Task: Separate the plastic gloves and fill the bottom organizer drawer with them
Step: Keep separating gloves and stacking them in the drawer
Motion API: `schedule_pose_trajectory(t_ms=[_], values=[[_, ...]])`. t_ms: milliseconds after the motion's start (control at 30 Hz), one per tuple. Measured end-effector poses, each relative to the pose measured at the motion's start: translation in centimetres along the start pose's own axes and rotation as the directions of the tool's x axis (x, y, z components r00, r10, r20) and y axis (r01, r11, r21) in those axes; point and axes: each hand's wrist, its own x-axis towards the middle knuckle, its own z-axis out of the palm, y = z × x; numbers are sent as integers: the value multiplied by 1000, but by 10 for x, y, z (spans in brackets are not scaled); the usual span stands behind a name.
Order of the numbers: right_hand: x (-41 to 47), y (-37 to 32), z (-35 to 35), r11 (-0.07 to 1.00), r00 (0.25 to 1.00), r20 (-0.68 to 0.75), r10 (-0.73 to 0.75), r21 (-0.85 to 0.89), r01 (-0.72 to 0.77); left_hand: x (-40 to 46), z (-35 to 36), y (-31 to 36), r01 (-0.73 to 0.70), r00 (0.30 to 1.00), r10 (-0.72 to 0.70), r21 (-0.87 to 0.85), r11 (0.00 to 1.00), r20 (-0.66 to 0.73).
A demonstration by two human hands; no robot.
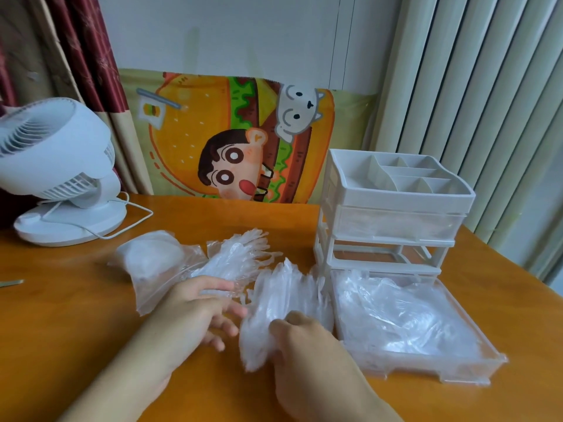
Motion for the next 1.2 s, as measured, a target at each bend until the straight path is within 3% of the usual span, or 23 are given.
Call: schedule_pose_trajectory(t_ms=[67,167,300,367,433,533,667,867,1033,1200], values=[[1,3,1,998,998,-42,45,42,-43,4,-4,-6,-37,993,57,181,983,-108],[2,5,2,992,992,-98,83,103,-73,3,-2,-8,35,999,-32,269,962,-14],[4,6,4,979,970,-236,55,206,-5,-10,11,0,228,949,-207,-66,971,238],[0,2,1,970,972,-233,7,239,50,-12,18,-1,254,945,-190,-228,940,268],[-5,-2,-3,950,977,-214,-18,300,84,-10,21,-6,223,952,-151,-269,937,265],[-9,-7,-10,890,973,-229,31,449,77,-6,19,-14,147,966,-103,-178,973,237],[-9,-4,-16,724,969,-173,174,690,-7,-4,16,-15,-43,972,13,127,991,233],[-4,-2,-10,830,928,-314,202,558,8,-2,30,-25,-126,984,111,105,986,141],[-9,-10,-13,876,952,-263,159,482,-13,3,30,-30,-27,995,32,-57,998,93],[-6,-8,-7,878,926,-303,225,475,-58,-3,35,-33,-180,977,161,127,975,143]])
